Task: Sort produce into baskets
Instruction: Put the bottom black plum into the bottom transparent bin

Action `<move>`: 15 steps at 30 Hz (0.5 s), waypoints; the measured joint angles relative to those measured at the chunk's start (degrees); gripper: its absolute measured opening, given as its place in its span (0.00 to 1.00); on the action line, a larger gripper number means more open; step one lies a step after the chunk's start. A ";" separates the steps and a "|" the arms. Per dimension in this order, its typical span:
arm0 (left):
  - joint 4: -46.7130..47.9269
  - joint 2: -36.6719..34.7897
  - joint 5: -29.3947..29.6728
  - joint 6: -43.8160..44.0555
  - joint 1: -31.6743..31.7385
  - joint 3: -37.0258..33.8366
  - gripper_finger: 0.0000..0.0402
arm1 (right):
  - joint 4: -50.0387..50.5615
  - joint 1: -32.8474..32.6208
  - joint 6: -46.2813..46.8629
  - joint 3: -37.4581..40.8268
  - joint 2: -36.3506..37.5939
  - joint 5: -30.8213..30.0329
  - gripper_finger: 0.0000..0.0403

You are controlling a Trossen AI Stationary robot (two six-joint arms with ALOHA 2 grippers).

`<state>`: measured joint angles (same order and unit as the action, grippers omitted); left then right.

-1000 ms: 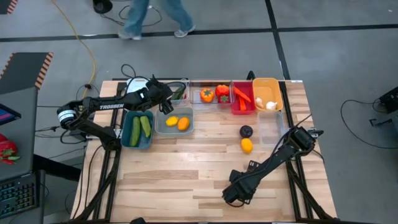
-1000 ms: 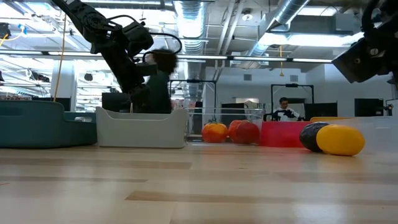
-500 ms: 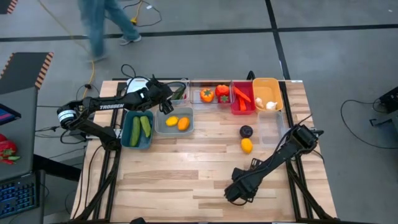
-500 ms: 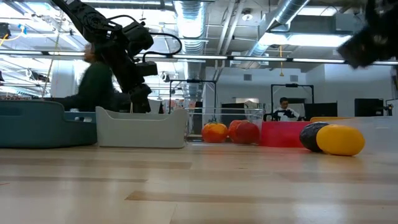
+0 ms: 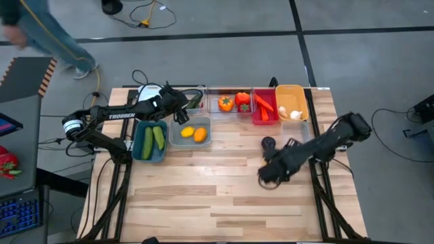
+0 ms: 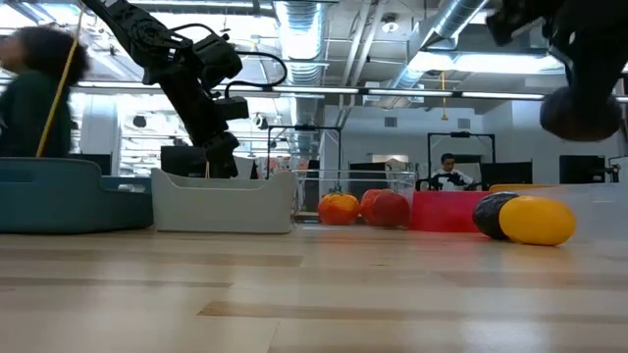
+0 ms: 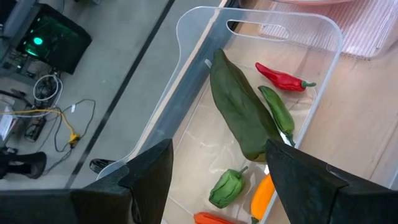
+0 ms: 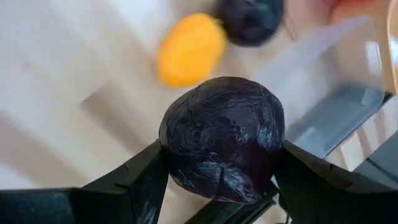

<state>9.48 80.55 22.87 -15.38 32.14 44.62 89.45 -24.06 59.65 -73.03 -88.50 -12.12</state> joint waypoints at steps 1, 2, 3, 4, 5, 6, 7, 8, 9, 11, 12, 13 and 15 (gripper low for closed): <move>0.05 0.00 0.01 -0.01 0.00 0.00 0.61 | -0.45 1.46 -0.04 1.89 1.92 0.01 0.71; 0.03 0.00 -0.02 -0.02 0.00 0.00 0.61 | -0.20 2.97 -0.10 3.48 3.53 -0.04 0.71; 0.01 0.00 -0.02 -0.02 0.00 0.00 0.61 | 0.48 4.43 -0.15 5.13 4.92 -0.02 0.71; 0.03 0.00 0.00 -0.02 0.00 0.00 0.61 | 0.95 5.75 -0.38 6.93 6.30 -0.02 0.71; 0.03 0.00 -0.02 -0.02 0.00 0.00 0.61 | 0.57 7.05 -1.58 8.71 7.61 -0.02 0.71; 0.03 0.00 -0.02 -0.02 0.00 0.00 0.61 | 0.36 8.29 -3.19 10.22 8.78 0.03 0.71; 0.03 0.00 -0.02 -0.02 0.00 0.00 0.61 | 0.01 9.22 -4.51 11.53 10.03 0.08 0.71; 0.03 0.00 -0.02 -0.04 0.00 0.00 0.61 | 0.11 10.05 -5.57 12.42 11.14 0.05 0.71; 0.03 0.00 -0.02 -0.04 0.00 0.00 0.61 | 0.52 10.90 -5.95 13.13 12.08 0.07 0.71; 0.03 0.00 -0.04 -0.04 0.00 0.00 0.61 | 0.60 12.34 -6.06 13.94 13.15 0.07 0.71; 0.03 0.00 -0.02 -0.04 0.00 0.00 0.61 | 0.38 12.97 -6.15 14.21 13.52 0.07 0.71; 0.03 0.00 -0.02 -0.04 0.00 0.00 0.61 | 0.45 13.50 -6.15 14.41 13.89 0.08 0.71; 0.03 0.00 -0.02 -0.04 0.00 0.00 0.61 | 0.53 14.40 -6.17 14.44 14.58 0.07 0.71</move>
<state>9.52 80.55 22.85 -15.42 32.14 44.62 89.98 -9.66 53.47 -58.59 -73.92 -12.05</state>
